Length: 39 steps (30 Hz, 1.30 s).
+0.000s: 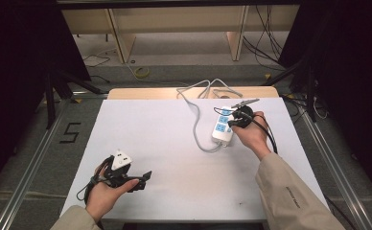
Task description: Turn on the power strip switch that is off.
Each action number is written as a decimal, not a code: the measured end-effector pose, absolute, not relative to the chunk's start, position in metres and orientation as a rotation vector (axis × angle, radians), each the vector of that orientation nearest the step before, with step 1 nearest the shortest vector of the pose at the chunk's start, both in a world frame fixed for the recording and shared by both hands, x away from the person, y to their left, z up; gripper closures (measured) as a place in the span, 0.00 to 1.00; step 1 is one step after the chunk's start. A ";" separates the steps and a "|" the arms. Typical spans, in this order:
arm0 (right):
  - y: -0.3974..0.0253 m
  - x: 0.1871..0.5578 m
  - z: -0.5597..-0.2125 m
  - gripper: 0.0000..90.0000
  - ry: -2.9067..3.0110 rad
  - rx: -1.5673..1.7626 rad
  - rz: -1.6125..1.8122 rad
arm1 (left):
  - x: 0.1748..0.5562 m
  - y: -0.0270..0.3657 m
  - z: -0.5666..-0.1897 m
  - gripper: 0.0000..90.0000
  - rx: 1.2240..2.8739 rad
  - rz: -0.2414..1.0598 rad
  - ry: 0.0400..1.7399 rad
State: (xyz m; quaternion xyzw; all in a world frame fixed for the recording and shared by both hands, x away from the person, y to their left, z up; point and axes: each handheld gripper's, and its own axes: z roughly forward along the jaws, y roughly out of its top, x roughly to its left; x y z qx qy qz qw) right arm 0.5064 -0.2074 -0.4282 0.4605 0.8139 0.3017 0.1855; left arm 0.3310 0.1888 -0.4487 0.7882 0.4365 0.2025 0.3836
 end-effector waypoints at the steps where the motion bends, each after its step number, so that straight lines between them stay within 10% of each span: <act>1: -0.207 0.507 -0.428 1.00 2.292 1.300 0.848 | 0.331 0.189 -0.449 0.14 2.010 0.516 1.112; 39: -0.203 0.526 -0.437 1.00 2.396 1.379 0.725 | 0.331 0.188 -0.449 0.14 2.010 0.513 1.115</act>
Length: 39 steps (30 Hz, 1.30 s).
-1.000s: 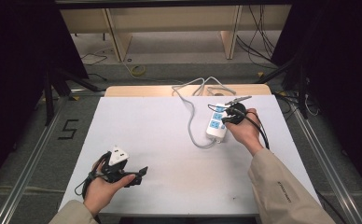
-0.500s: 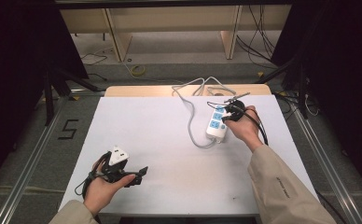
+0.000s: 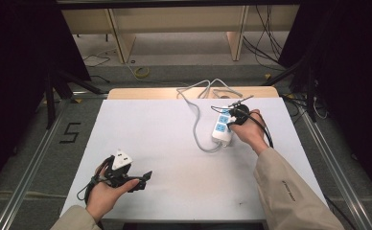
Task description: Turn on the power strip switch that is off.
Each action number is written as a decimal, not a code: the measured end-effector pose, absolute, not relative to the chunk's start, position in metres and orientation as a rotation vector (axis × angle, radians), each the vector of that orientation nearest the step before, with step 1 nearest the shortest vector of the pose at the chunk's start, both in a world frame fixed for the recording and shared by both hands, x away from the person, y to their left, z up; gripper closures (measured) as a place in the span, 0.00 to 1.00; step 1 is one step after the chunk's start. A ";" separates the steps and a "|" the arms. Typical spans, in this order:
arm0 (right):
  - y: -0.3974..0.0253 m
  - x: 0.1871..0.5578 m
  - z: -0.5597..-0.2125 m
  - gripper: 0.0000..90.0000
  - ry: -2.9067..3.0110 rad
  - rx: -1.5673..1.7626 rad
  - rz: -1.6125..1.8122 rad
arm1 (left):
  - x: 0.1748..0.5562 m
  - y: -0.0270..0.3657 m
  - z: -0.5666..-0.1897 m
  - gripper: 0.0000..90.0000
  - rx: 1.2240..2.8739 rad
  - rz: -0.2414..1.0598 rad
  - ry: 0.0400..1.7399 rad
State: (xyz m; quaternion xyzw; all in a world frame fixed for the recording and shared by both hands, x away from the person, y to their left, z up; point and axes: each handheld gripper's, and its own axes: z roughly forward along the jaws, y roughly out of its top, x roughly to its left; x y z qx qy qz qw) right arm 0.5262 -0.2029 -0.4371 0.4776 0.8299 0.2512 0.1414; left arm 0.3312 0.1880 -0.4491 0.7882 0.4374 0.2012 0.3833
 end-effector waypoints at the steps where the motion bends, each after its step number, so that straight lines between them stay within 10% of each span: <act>1: -0.203 0.526 -0.437 1.00 2.396 1.379 0.725 | 0.331 0.188 -0.449 0.14 2.009 0.513 1.116; 39: -0.198 0.532 -0.437 1.00 2.431 1.392 0.658 | 0.331 0.187 -0.449 0.15 2.010 0.513 1.112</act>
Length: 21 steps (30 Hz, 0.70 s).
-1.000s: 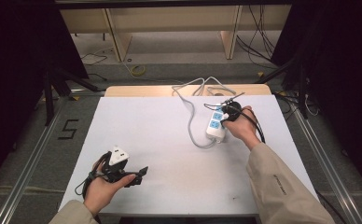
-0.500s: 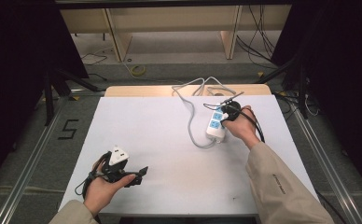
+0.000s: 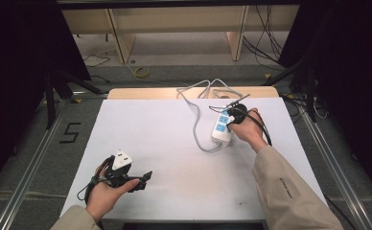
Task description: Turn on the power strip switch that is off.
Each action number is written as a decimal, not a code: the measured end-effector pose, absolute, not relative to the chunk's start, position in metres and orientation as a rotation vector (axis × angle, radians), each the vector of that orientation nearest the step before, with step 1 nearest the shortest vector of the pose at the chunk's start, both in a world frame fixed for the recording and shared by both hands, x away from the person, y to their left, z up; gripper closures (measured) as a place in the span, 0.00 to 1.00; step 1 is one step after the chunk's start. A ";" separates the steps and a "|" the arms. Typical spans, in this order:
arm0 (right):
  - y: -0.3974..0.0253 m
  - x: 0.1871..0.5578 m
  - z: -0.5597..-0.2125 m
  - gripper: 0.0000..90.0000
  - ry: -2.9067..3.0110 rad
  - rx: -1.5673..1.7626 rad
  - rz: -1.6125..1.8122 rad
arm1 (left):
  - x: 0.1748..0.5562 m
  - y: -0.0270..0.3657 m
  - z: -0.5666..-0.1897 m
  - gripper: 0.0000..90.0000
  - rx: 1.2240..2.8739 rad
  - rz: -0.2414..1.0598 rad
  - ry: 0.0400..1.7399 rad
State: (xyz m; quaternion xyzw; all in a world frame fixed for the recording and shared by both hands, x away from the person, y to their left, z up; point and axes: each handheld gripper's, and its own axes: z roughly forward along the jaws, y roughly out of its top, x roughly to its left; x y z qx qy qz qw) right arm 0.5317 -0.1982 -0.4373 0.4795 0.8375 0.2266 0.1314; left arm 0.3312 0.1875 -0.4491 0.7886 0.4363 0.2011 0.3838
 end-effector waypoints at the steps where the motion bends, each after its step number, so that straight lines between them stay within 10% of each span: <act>1: -0.198 0.532 -0.437 1.00 2.431 1.393 0.657 | 0.331 0.188 -0.449 0.15 2.011 0.511 1.113; 21: -0.198 0.533 -0.437 1.00 2.435 1.414 0.653 | 0.331 0.187 -0.449 0.15 2.012 0.509 1.111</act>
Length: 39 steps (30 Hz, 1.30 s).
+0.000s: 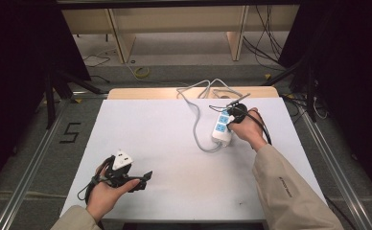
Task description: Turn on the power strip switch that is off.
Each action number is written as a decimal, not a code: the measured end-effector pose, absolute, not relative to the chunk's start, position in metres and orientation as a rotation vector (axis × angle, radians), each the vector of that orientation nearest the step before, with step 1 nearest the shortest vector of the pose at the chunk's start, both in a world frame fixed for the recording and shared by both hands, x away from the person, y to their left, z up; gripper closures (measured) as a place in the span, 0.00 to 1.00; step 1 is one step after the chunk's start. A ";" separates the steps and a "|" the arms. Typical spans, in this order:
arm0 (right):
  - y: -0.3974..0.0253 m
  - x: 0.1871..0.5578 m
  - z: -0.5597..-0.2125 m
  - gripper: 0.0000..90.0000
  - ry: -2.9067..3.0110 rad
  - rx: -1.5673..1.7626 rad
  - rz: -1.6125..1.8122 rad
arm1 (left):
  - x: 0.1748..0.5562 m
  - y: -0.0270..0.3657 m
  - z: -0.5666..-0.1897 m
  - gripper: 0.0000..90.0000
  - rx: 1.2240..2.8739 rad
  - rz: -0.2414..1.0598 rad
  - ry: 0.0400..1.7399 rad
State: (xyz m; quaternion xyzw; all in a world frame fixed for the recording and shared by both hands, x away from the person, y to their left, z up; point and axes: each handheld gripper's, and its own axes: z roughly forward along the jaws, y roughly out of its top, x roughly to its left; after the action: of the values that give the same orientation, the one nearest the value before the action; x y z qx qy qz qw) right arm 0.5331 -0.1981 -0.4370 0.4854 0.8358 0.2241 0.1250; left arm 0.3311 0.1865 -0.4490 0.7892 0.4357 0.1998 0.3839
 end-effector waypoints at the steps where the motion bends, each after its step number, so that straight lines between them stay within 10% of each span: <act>1: -0.198 0.533 -0.437 1.00 2.436 1.411 0.647 | 0.331 0.186 -0.449 0.15 2.012 0.509 1.110; 39: -0.193 0.535 -0.436 1.00 2.441 1.429 0.596 | 0.331 0.186 -0.449 0.15 2.016 0.511 1.106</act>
State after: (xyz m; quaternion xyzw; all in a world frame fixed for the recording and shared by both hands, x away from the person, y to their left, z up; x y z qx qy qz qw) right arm 0.5353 -0.1932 -0.4360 0.4906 0.8377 0.2047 0.1250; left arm 0.3310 0.1862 -0.4492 0.7906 0.4338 0.2003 0.3829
